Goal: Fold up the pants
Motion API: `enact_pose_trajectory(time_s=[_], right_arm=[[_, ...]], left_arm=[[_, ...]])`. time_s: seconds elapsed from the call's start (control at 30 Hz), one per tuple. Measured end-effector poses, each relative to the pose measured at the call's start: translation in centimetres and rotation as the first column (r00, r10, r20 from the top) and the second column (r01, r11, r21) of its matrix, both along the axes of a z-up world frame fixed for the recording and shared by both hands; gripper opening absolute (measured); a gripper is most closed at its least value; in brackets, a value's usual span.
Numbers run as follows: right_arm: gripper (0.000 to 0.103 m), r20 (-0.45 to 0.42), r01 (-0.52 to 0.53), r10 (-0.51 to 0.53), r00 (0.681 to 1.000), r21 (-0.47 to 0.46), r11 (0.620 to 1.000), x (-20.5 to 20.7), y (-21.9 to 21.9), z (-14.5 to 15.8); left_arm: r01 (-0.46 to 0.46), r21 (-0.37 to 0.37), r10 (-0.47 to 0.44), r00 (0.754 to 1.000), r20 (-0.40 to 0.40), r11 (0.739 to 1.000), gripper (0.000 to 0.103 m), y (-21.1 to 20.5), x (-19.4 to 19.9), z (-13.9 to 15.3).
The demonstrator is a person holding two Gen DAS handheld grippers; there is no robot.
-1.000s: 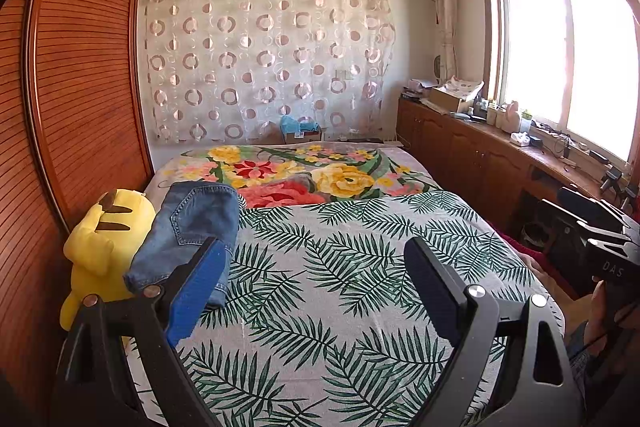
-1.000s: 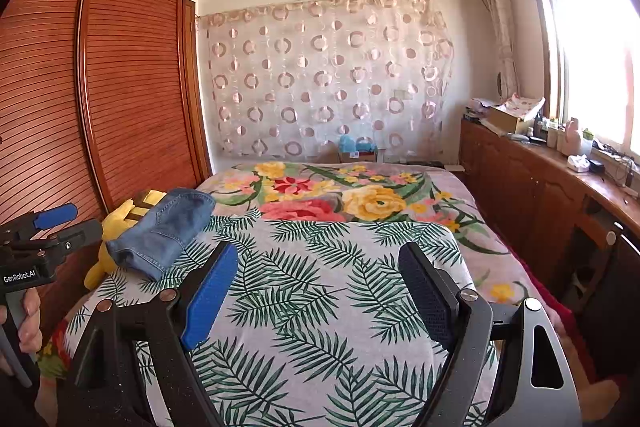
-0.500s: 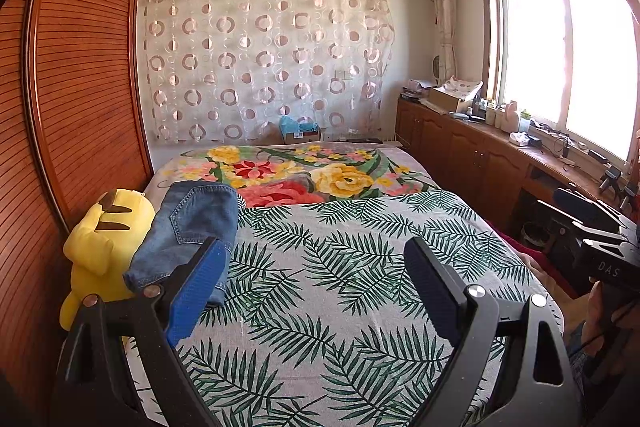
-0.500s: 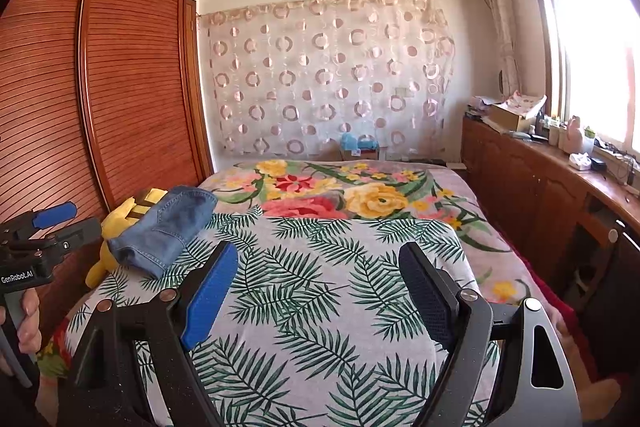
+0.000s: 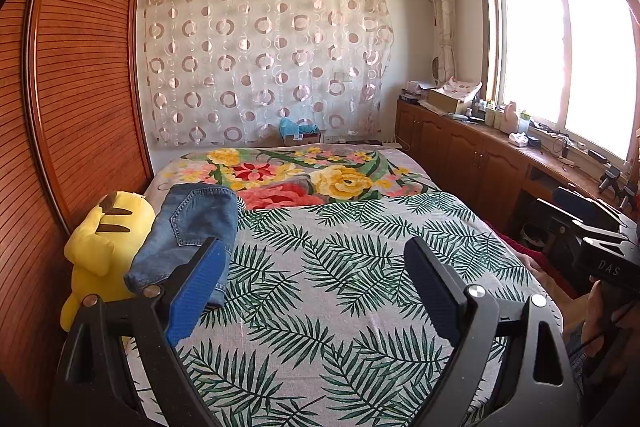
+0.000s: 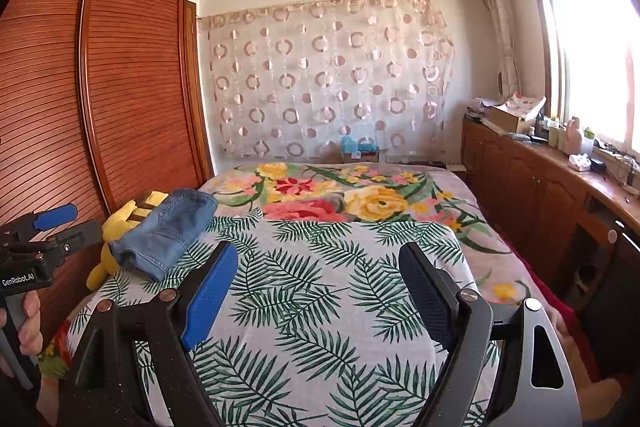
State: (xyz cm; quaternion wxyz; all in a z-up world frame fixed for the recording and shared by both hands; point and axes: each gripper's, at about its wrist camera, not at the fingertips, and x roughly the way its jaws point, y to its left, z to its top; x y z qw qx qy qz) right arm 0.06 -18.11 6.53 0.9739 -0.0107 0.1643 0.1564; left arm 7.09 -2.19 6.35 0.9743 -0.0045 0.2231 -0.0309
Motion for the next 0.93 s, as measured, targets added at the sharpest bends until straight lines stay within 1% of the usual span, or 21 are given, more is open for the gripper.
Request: enact_pose_trajectory(time_s=[0.93], right_arm=[[0.084,0.005,0.007,-0.007,1.000,0.007,1.000,-0.19,0.56,-0.05]], left_arm=[[-0.001,-0.002,0.001,1.000,0.003,1.000,0.091,0.10,-0.06,-0.07]])
